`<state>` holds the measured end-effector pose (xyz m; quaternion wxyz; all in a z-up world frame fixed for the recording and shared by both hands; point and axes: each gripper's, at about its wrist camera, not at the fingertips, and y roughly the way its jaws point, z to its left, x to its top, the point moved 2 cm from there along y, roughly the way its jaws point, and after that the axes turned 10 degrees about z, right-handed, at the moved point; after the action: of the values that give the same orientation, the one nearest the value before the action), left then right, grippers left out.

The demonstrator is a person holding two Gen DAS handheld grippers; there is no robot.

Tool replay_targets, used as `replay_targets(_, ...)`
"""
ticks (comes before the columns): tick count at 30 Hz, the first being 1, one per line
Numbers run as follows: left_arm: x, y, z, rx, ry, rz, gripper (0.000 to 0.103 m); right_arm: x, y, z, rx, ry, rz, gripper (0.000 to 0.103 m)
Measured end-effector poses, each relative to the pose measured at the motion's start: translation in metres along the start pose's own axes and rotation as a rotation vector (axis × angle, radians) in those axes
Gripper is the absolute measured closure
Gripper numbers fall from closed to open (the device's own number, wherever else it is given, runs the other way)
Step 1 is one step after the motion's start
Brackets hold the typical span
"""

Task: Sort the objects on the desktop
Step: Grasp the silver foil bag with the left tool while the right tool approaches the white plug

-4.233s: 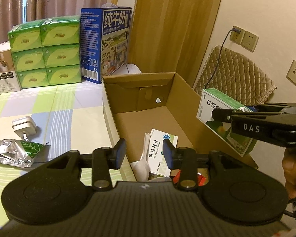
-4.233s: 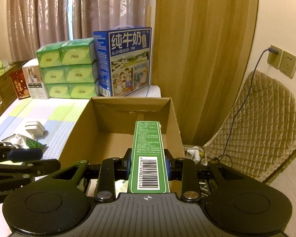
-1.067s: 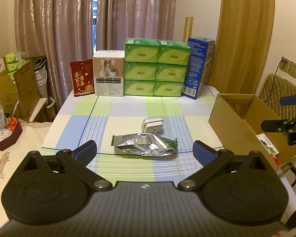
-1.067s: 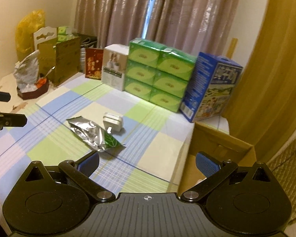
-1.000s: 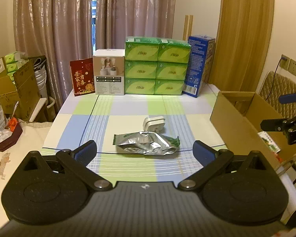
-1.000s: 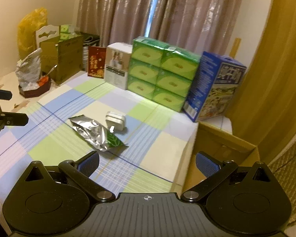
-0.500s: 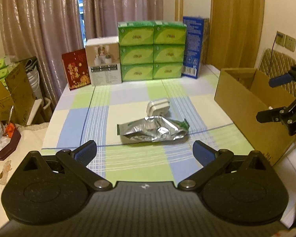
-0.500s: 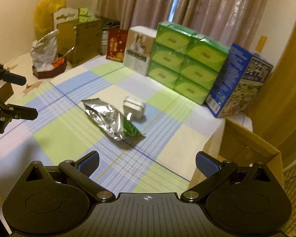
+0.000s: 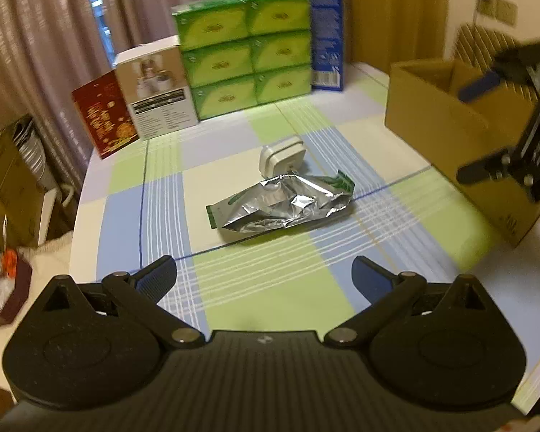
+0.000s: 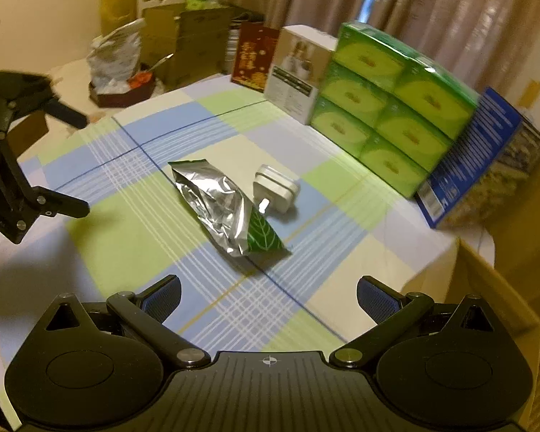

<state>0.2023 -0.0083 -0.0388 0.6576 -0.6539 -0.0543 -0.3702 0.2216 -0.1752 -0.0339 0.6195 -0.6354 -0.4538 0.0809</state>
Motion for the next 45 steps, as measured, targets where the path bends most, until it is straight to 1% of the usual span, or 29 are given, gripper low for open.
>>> replay_targets(4,0.009,0.013,-0.002,-0.029,0.099,-0.004,0.001,0.012,0.014,-0.001,0.025,-0.089,0.000,0.002)
replay_targets(9,0.019,0.031,-0.008,-0.044,0.238,0.009,0.001,0.025,0.039,-0.002,0.012,-0.166,0.030,0.002)
replay_targets(13,0.027,0.049,-0.013,-0.052,0.321,0.015,0.001,0.033,0.054,-0.004,0.016,-0.211,0.044,0.002)
replay_targets(17,0.037,0.067,-0.017,-0.045,0.417,0.022,0.001,0.038,0.069,-0.009,0.009,-0.261,0.058,0.002)
replay_targets(21,0.042,0.089,-0.024,-0.003,0.572,0.041,0.001,0.041,0.081,-0.015,0.014,-0.282,0.070,0.002)
replay_targets(23,0.043,0.100,-0.027,0.004,0.626,0.047,0.001,0.043,0.087,-0.018,0.019,-0.291,0.074,0.002)
replay_targets(28,0.049,0.123,-0.027,-0.029,0.681,0.058,0.002,0.048,0.101,-0.023,0.035,-0.315,0.075,0.002)
replay_targets(32,0.057,0.138,-0.026,-0.056,0.692,0.060,0.003,0.053,0.110,-0.023,0.032,-0.348,0.070,0.002)
replay_targets(34,0.061,0.147,-0.025,-0.069,0.704,0.088,0.009,0.055,0.114,-0.024,0.029,-0.364,0.067,0.002)
replay_targets(37,0.065,0.156,-0.026,-0.074,0.744,0.112,0.012,0.058,0.122,-0.027,0.039,-0.375,0.068,0.002)
replay_targets(41,0.071,0.165,-0.024,-0.068,0.784,0.096,0.013,0.060,0.131,-0.033,0.051,-0.370,0.074,0.002)
replay_targets(45,0.076,0.172,-0.023,-0.095,0.785,0.081,0.019,0.060,0.139,-0.037,0.057,-0.367,0.078,0.002)
